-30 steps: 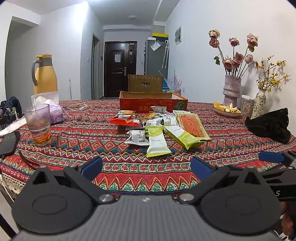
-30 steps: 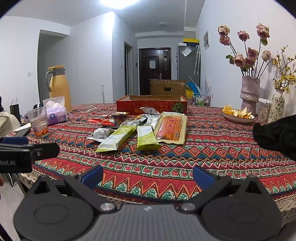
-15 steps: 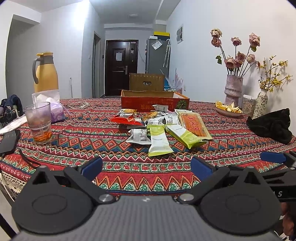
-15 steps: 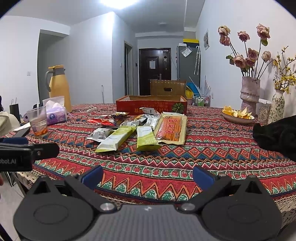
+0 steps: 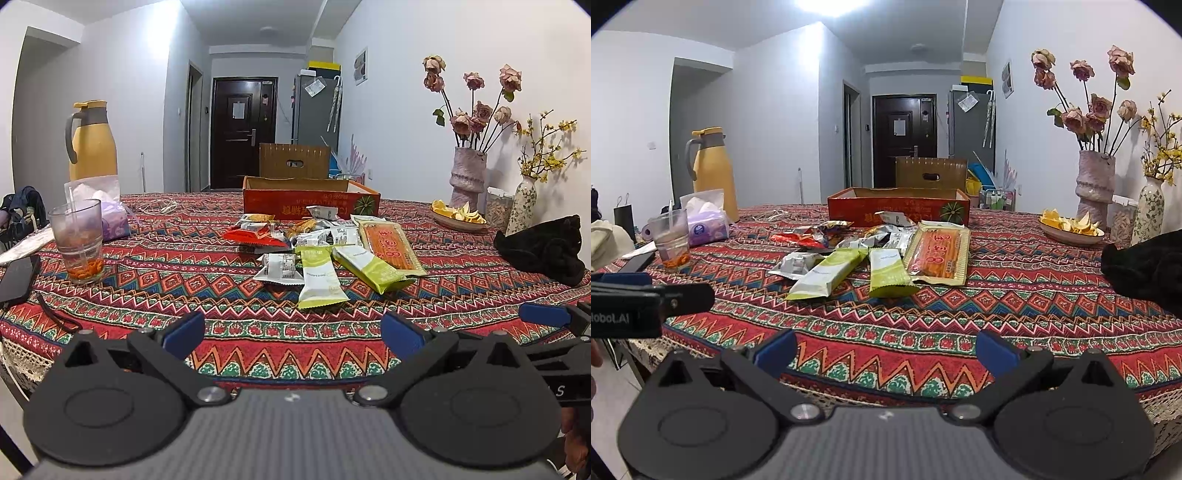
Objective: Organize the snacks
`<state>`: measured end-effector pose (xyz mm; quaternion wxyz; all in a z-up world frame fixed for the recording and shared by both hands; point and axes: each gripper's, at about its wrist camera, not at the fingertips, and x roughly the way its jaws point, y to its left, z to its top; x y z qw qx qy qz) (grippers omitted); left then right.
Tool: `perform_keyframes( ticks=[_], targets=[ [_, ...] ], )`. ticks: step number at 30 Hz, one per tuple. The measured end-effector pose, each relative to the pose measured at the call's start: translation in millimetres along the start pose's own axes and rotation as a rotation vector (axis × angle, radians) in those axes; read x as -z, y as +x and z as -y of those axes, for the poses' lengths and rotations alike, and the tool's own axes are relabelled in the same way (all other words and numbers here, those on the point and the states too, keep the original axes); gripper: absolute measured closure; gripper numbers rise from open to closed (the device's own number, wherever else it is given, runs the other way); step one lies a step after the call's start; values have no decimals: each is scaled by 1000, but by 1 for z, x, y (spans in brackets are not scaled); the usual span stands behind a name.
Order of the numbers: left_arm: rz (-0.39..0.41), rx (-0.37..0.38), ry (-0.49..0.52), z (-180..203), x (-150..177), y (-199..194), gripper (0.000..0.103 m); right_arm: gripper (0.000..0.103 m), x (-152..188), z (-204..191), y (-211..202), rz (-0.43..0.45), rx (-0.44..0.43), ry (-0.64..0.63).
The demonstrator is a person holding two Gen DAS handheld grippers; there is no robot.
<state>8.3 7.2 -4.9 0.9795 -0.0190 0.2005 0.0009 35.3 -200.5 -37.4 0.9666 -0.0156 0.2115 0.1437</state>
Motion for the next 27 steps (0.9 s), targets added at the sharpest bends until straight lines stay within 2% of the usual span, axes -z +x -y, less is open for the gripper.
perform_keyframes(
  ticks=[10,21,27],
  targets=[
    [15,4,14,3,-1,-3,0,0,-2,0,-7,22,-1,-9],
    [-4,2,8,0,0,3,0,1,-1,-1,2,4,-9,-7],
    [-22,-2,8,-3,-2,17,0,8,-4,1,13,-13,-29,2]
  ],
)
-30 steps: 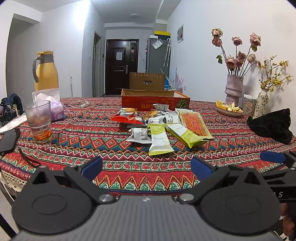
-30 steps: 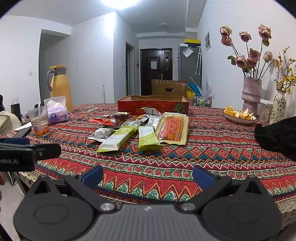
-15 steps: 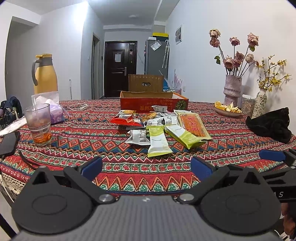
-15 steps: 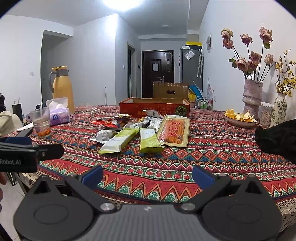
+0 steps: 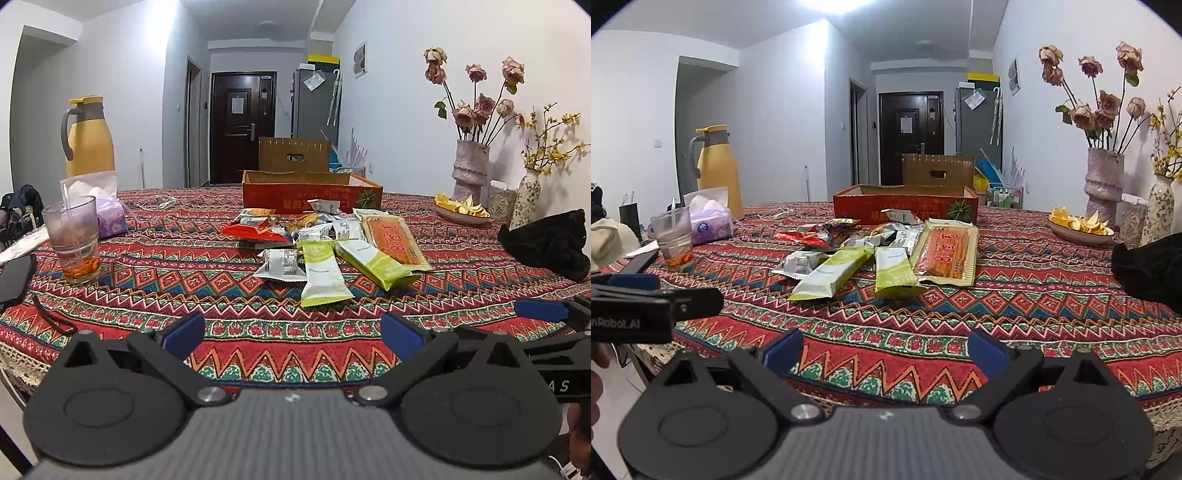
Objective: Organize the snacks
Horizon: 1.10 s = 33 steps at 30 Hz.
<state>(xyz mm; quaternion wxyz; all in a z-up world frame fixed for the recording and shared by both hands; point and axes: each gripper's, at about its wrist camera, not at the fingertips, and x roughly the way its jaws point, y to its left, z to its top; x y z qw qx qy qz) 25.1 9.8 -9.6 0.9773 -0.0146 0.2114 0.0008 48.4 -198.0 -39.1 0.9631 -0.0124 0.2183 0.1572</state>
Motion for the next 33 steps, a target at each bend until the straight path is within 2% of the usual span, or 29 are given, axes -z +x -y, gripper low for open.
perform_keyframes(
  ticks=[2,9,12,20,24,28,30,32,33],
  targets=[
    [-6,3,1,-1,-2,5,0,17,-2,2,5,-8,-8,4],
    [-23,27,3,-6,-12,30,0,19,-13,8,26,-30,-3,13],
    [-34,32,-9,-11,-20,45,2,28,-19,11,41,-50,8,10],
    [-68,55,-27,-27,-49,114,20,38,-46,16,98,-77,4,-3],
    [-105,62,-47,-36,-62,158,23,40,-64,15,138,-94,-9,-28],
    [-145,92,-48,-38,-64,190,27,46,-75,12,176,-136,-11,-42],
    [-187,111,-72,-40,-62,203,37,51,-77,12,191,-155,-17,-35],
    [-192,140,-93,-44,-60,208,54,59,-79,11,203,-179,-23,-37],
    [-192,148,-91,-44,-61,208,58,61,-80,11,209,-192,-34,-35]
  ],
)
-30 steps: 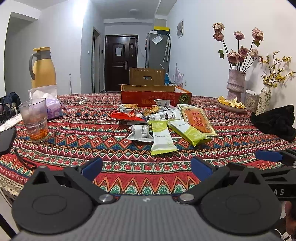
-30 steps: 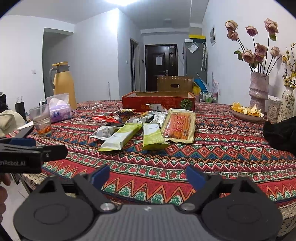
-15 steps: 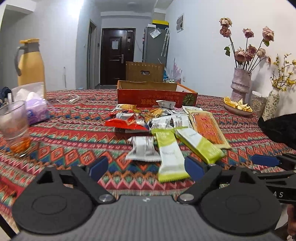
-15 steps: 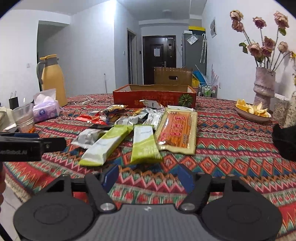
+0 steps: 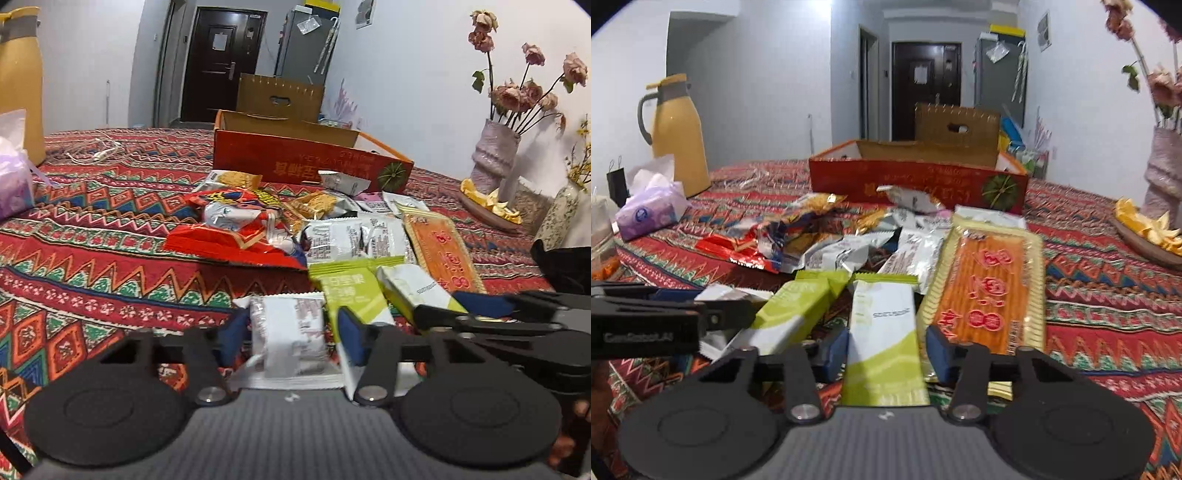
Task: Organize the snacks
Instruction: 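Grasp white packet with left tool while right tool grasps green-white bar, then carry both packets to the orange box and open both tools inside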
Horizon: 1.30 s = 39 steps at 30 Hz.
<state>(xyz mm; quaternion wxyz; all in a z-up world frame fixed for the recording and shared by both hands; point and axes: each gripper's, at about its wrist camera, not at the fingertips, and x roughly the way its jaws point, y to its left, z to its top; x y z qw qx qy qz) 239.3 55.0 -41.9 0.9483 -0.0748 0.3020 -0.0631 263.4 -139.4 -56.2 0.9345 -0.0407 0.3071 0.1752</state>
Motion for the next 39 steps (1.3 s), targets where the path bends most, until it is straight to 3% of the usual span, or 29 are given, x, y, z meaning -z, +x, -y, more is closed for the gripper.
perform_keyframes(
  ticks=[1,7,17,24,28,32,39],
  targets=[
    [-1,-1,5,1,-1,0,63,63,0,1,4,-13,-12,3],
    [-11,-12,-3,6,7,-12,66,66,7,4,0,-27,-41,25],
    [43,-16,-37,35,38,-103,66,67,53,17,-108,69,-13,74],
    [142,-21,-5,53,22,-136,66,67,54,34,-147,146,-6,85],
    [182,-29,10,52,-9,-133,66,67,36,49,-151,186,-25,94],
    [235,-29,19,45,-62,-116,66,67,-4,64,-142,228,-40,48],
    [236,-67,-8,20,-174,-33,66,67,-107,103,-88,278,-23,-15]
  ],
)
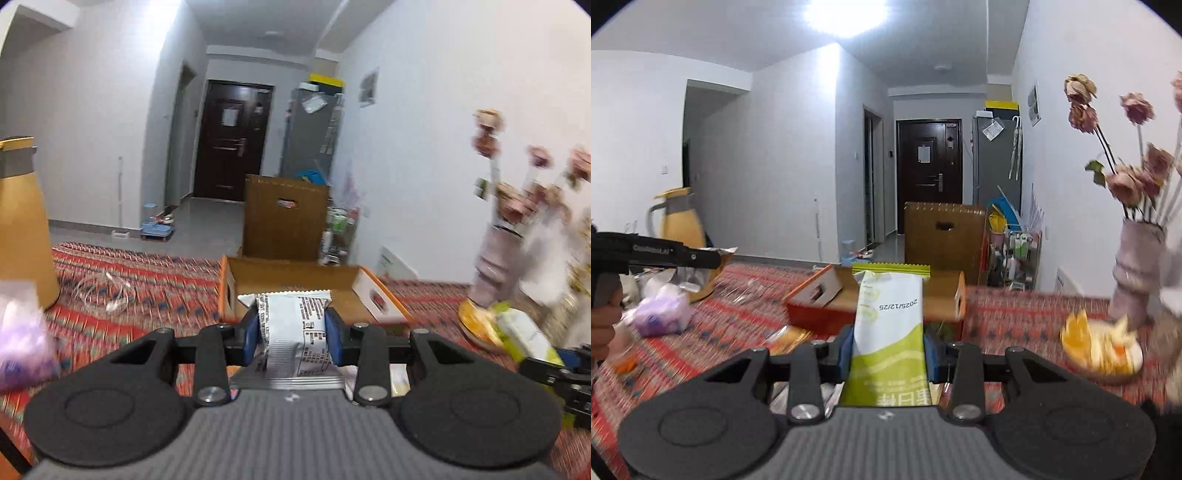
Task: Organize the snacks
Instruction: 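Carry both packets to the orange box and open both tools inside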
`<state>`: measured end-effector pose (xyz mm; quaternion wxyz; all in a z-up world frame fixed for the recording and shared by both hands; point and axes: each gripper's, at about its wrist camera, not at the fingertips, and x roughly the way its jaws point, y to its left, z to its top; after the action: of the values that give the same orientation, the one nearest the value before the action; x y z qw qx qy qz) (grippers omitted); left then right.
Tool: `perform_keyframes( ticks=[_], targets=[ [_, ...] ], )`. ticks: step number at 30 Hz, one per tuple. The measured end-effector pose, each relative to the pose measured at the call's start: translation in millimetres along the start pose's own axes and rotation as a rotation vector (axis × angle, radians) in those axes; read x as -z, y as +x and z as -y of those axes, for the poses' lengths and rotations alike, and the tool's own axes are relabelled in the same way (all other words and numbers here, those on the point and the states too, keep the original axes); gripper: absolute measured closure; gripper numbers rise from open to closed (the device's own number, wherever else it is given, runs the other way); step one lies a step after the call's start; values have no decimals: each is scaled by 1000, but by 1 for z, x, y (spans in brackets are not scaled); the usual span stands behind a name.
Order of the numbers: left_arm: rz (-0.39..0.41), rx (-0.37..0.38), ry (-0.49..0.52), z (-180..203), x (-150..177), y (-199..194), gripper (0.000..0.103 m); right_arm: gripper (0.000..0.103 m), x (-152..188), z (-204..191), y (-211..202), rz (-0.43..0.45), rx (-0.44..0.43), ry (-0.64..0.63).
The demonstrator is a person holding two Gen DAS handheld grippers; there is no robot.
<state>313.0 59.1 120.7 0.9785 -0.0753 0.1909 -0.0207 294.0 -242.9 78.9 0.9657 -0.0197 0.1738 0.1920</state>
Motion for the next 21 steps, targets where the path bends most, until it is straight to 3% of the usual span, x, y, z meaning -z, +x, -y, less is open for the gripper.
perform_keyframes(
  ticks=[5,10,15,21],
  targets=[
    [-59,-39,-9,-14,-47,112,66,67,-52,35,100,-48,12,10],
    [-148,-75,7,-27,-60,221,66,67,-81,61,219,-164,28,39],
    [-248,-102,0,-36,-47,304,66,66,-78,66,328,-306,93,5],
    [-285,-155,47,-45,-34,358,66,66,-53,65,415,-410,212,-74]
  ],
)
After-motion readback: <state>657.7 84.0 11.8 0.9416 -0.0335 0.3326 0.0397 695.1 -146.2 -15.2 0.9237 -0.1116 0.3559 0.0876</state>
